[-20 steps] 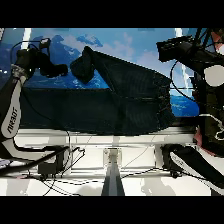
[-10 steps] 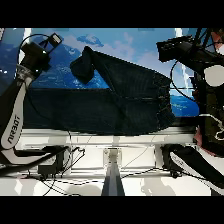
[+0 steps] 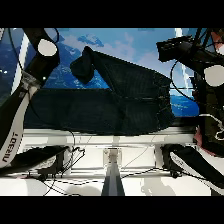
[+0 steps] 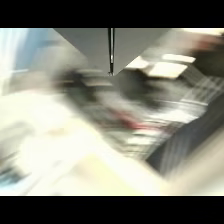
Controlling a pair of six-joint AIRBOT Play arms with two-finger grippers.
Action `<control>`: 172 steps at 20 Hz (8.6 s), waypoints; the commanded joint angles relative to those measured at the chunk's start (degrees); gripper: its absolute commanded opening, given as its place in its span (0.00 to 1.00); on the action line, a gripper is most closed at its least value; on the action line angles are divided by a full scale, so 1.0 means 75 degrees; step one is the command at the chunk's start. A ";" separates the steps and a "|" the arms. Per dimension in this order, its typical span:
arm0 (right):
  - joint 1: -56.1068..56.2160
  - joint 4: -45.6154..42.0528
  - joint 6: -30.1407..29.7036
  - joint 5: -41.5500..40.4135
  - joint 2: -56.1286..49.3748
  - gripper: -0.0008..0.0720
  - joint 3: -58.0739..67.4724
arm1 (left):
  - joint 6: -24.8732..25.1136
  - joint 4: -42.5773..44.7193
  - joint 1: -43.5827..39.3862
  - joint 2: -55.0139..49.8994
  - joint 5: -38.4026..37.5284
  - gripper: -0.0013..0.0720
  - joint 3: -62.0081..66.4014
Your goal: Fold the clothes and pants, and hang the long-sleeved shirts on hangers.
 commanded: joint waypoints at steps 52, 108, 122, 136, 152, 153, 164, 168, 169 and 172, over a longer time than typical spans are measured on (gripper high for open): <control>-0.0003 0.0026 0.0000 -0.0117 0.0000 0.70 0.0000 | -0.7079 0.0172 0.0475 0.0411 -0.3756 0.05 -0.0507; -0.1134 -0.0769 -0.0087 0.0044 -0.0329 0.70 -0.0006 | -1.2356 0.4503 0.5694 -0.0169 -1.1602 0.96 -0.0571; -0.1186 -0.0157 -0.0058 0.0344 -0.0501 0.70 0.0000 | -1.5650 0.6688 0.6948 -0.1466 -1.4341 0.83 -0.0580; -0.1186 -0.0152 -0.0055 0.0178 -0.0504 0.70 0.0000 | -1.5020 0.4680 0.6997 -0.3127 -1.0710 0.37 -0.0571; -0.2672 -0.0985 0.0548 -0.0044 -0.0947 0.04 0.0000 | -1.4053 0.5033 0.6274 -0.3104 -1.1173 0.04 0.1408; -0.3019 -0.0935 0.0816 0.0006 -0.1134 0.04 0.0000 | -1.4108 0.5144 0.6309 -0.3013 -1.1587 0.04 0.1827; -0.4686 0.2451 -0.2171 0.4418 -0.3995 0.04 0.0000 | -1.4848 0.6152 0.6327 -0.2669 -1.3595 0.04 0.4374; -0.4677 0.2818 -0.1944 0.4016 -0.4800 0.71 0.0000 | -1.4845 0.6178 0.6327 -0.2681 -1.3814 0.04 0.4371; -0.4677 0.2833 -0.1769 0.3774 -0.4934 0.87 0.0000 | -1.4845 0.6181 0.6327 -0.2681 -1.3819 0.04 0.4371; -0.4677 0.3491 -0.1955 0.3261 -0.5263 0.87 0.0003 | -1.4845 0.6181 0.6327 -0.2684 -1.3819 0.04 0.4371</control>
